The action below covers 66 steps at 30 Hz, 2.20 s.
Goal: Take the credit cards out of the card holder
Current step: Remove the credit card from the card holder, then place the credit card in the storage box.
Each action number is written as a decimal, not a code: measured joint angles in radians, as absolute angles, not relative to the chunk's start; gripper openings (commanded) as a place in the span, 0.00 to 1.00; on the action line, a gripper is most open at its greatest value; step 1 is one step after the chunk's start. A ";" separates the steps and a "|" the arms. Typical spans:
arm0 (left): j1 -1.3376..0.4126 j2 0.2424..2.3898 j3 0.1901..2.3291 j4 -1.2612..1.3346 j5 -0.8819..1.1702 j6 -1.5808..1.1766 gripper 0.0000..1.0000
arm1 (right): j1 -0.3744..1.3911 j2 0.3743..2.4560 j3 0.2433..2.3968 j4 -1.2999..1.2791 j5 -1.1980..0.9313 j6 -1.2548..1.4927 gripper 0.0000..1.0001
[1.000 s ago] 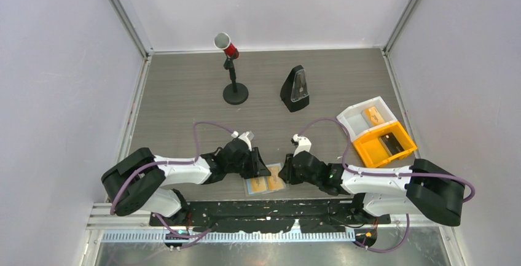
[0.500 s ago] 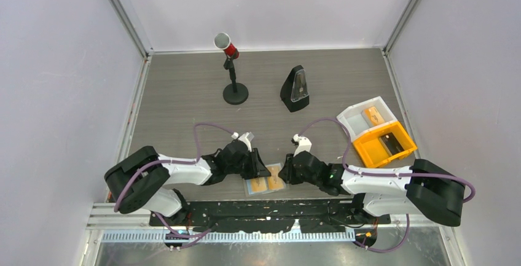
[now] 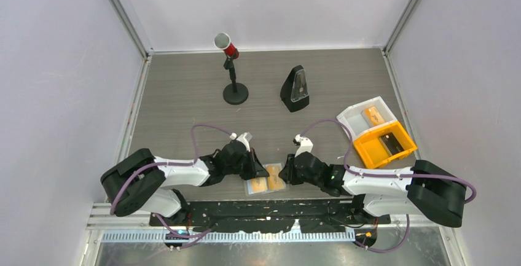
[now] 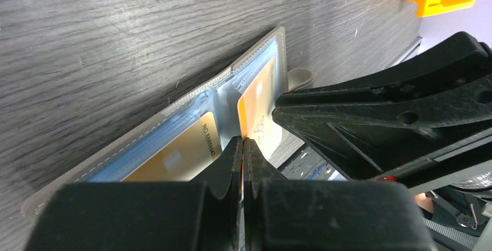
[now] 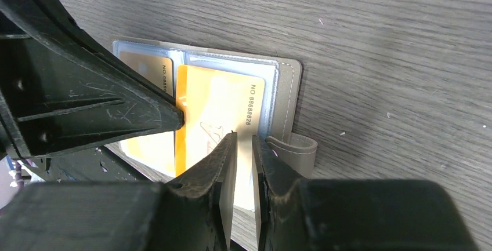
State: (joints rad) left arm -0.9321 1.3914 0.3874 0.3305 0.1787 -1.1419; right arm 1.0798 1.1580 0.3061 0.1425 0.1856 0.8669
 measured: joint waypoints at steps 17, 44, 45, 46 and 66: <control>-0.888 1.197 0.346 0.189 0.147 -1.129 0.00 | 1.076 1.158 0.307 0.138 0.192 0.870 0.23; -0.875 0.678 0.372 -0.002 0.160 -1.040 0.00 | 1.058 0.803 0.368 0.194 0.011 0.772 0.78; -0.875 0.671 0.372 0.017 0.167 -1.040 0.00 | 1.058 0.803 0.366 0.208 0.004 0.776 0.77; -0.875 0.665 0.370 0.035 0.172 -1.041 0.00 | 1.058 0.803 0.364 0.220 -0.004 0.781 0.77; -0.868 0.630 0.350 0.050 0.181 -1.003 0.42 | 1.025 0.733 0.332 0.263 -0.110 0.748 0.05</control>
